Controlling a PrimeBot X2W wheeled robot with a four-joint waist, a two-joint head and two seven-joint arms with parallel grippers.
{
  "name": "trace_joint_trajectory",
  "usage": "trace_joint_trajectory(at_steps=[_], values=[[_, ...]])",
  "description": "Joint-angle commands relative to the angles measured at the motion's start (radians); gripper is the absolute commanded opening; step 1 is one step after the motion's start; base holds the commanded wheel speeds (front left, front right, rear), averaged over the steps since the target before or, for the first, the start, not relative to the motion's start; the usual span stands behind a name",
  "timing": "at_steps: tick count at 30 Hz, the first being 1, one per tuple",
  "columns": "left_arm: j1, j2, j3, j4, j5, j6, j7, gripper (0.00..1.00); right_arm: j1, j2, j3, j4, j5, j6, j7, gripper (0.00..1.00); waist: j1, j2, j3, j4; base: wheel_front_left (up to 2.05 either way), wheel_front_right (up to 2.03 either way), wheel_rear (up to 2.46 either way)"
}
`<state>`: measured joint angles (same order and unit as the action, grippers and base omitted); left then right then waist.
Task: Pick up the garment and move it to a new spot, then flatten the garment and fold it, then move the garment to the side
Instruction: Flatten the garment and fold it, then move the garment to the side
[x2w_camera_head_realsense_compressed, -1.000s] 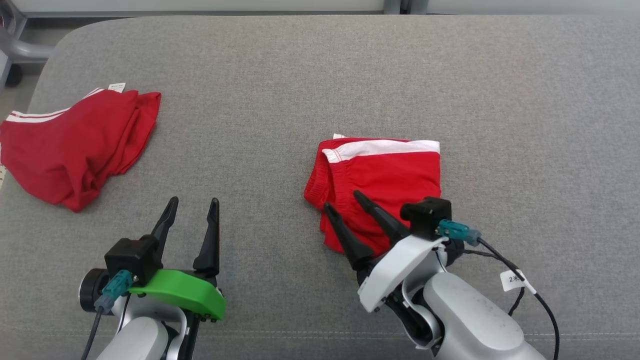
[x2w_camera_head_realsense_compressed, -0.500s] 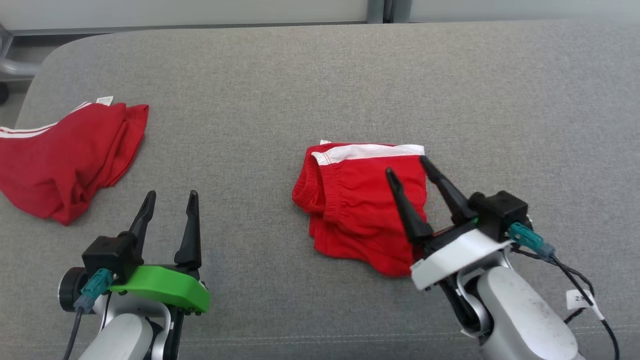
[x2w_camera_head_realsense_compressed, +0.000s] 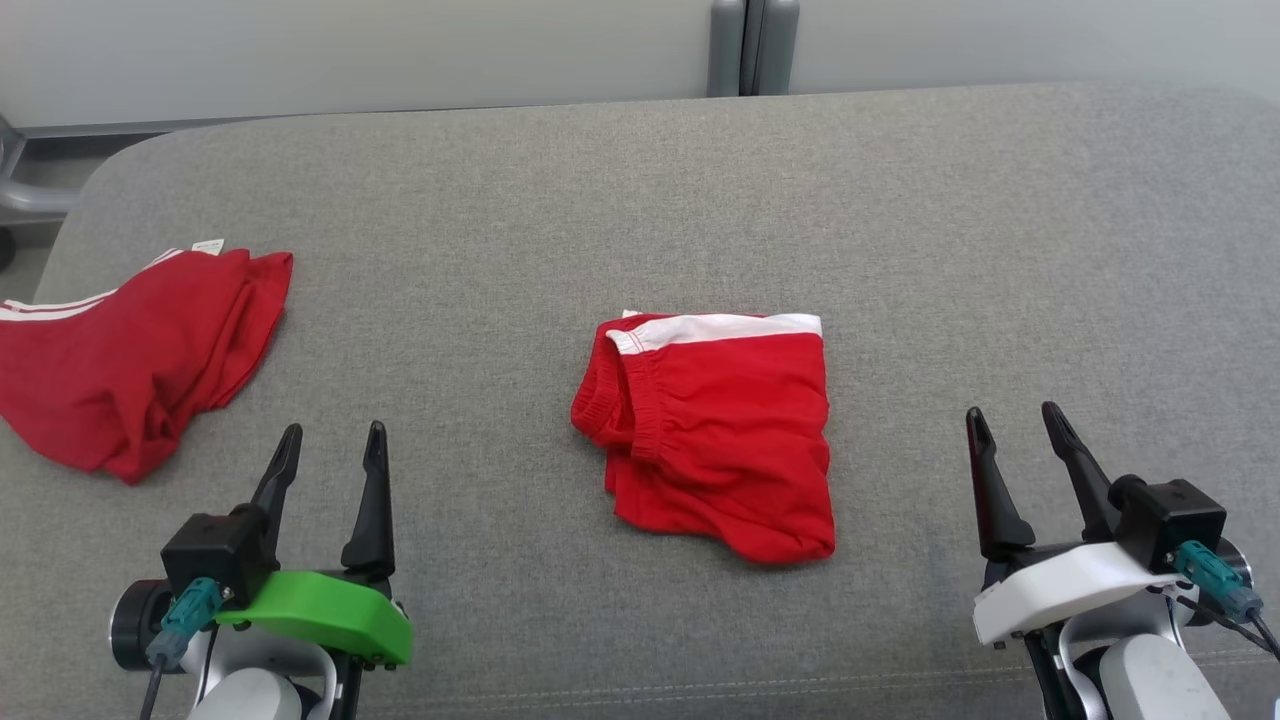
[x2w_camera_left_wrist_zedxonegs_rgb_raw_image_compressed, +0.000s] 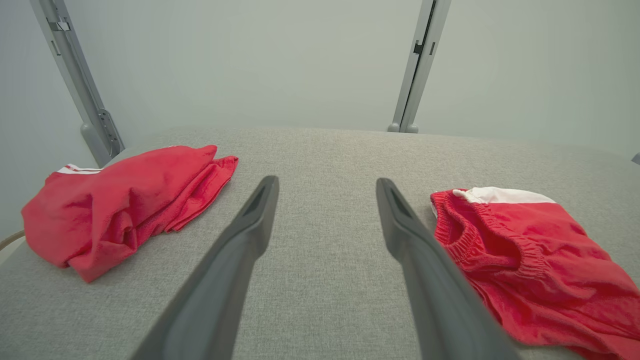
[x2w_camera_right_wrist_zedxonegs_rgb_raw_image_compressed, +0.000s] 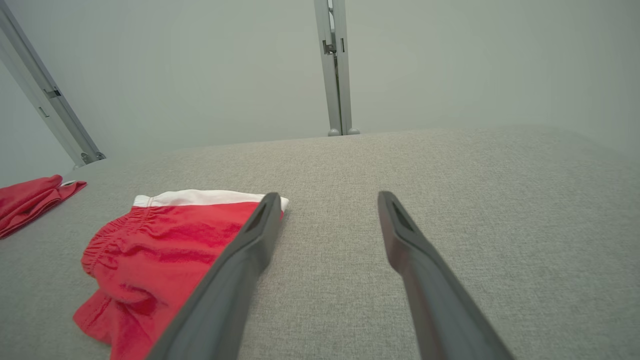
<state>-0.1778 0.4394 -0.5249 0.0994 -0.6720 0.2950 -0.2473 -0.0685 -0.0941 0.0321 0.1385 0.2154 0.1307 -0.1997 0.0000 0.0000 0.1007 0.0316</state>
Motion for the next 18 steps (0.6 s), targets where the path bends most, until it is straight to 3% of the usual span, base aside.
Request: trace_joint_trajectory(at_steps=[1,18], values=[[0.013,0.003,0.002,-0.001,0.001,0.002,-0.003,1.00,0.013,0.002,-0.005,-0.009,-0.010,0.000,0.004,1.00,0.0000,0.0000,-0.008,-0.001,0.00,0.00,0.00],[0.004,-0.005,0.006,0.010,0.027,-0.009,-0.012,1.00,0.062,0.013,-0.023,-0.039,0.006,0.000,0.065,1.00,0.0000,0.0000,-0.029,0.048,0.00,0.00,0.00]])
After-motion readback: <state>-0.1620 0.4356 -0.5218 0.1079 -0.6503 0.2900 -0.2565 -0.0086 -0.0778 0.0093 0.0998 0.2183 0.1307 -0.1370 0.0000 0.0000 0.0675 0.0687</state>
